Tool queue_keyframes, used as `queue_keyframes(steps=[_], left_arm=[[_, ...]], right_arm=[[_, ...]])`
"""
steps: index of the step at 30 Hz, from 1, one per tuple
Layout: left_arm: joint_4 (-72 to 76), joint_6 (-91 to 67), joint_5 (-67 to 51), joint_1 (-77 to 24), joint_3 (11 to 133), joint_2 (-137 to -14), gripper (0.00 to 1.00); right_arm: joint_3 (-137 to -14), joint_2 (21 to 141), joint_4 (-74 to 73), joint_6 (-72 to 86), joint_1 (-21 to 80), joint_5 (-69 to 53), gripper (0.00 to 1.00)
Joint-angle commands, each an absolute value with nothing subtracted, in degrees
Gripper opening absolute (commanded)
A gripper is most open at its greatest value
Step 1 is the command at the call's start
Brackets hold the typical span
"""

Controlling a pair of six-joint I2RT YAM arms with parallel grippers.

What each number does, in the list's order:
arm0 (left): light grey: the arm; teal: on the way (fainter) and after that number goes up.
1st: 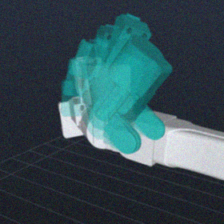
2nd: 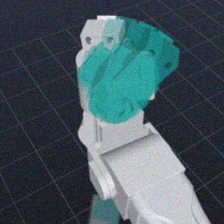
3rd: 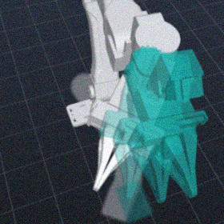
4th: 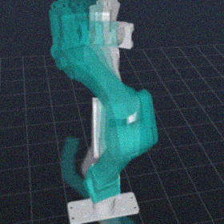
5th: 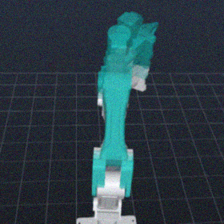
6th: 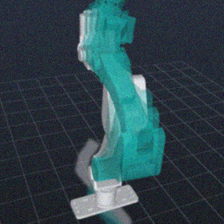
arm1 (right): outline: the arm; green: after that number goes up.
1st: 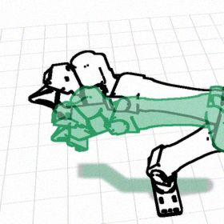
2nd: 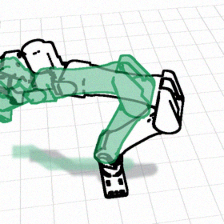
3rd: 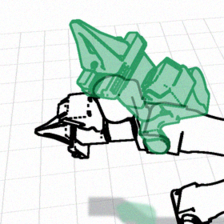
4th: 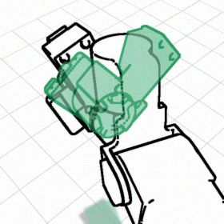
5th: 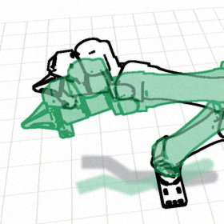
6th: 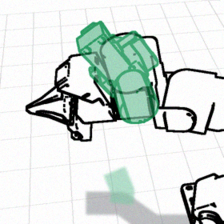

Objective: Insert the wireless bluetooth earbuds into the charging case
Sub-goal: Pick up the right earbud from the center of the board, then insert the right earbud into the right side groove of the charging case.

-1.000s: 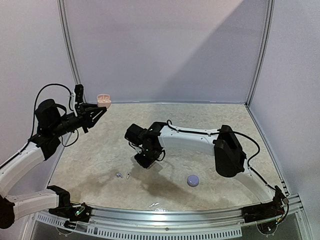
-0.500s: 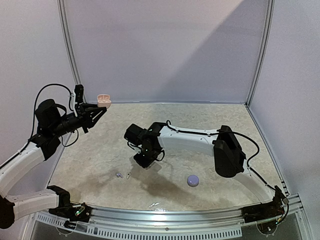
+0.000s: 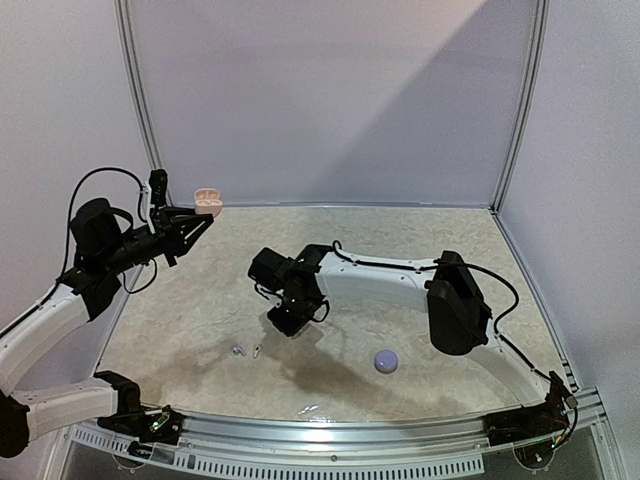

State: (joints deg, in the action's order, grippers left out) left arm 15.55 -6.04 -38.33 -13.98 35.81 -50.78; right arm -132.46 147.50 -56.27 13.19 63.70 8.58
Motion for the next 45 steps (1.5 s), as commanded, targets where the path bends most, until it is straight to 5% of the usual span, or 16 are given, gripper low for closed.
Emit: queue_keyframes(steps=[1, 14, 27, 45], left_arm=[[16.06, -5.29, -38.43, -14.40, 34.89, -50.37, 0.00], [18.91, -7.87, -37.19, -14.45, 34.78, -50.06, 0.00], [44.81, -0.14, -26.24, -23.58, 33.93, -52.84, 0.00], [53.52, 0.96, -25.34, -30.21, 36.58, -56.08, 0.00]], right_arm=[[-132.54, 145.47, -56.21, 14.16, 63.94, 9.41, 0.00], [-124.72, 129.68, -45.08, 18.48, 60.51, 5.60, 0.00], [-121.31, 106.13, -16.42, 21.10, 61.04, 2.70, 0.00], [-122.25, 108.41, 4.15, 18.76, 66.43, -10.17, 0.00]])
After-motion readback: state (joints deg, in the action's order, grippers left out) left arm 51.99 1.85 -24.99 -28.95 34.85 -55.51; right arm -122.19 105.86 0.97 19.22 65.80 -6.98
